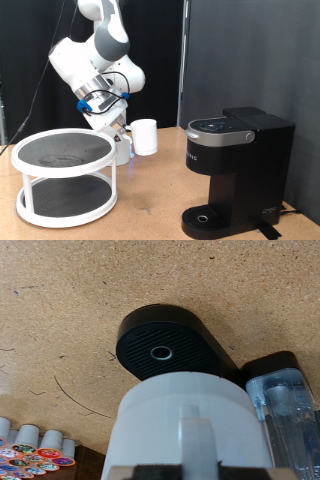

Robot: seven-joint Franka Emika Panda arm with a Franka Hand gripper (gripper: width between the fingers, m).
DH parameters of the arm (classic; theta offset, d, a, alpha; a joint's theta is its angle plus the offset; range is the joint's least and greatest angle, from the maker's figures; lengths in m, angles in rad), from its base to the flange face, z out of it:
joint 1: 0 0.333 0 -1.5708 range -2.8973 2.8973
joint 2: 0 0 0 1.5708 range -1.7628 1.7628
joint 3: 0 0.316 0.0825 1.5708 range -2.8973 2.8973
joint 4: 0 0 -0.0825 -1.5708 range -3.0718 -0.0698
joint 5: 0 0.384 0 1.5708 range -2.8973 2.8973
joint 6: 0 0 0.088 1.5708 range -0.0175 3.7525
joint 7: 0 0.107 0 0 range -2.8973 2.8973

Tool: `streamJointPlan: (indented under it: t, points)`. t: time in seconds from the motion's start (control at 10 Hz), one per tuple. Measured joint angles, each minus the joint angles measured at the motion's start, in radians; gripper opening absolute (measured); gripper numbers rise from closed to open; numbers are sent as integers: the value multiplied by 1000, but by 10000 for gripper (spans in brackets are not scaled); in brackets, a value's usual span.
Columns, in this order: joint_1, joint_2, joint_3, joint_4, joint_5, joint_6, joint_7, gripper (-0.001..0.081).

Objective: Make a cup of coffee with the keurig machine

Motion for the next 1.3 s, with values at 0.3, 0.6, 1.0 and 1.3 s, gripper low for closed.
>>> streamJointPlan:
  t: [0.3, 0.6, 1.0, 1.3]
  points:
    - [0, 39, 34, 1, -16, 27, 55, 1]
    - [5, 142, 105, 14, -20, 115, 113, 1]
    - [28, 307, 165, 70, 12, 211, 122, 1]
    - [53, 400, 189, 124, 97, 256, 94, 1]
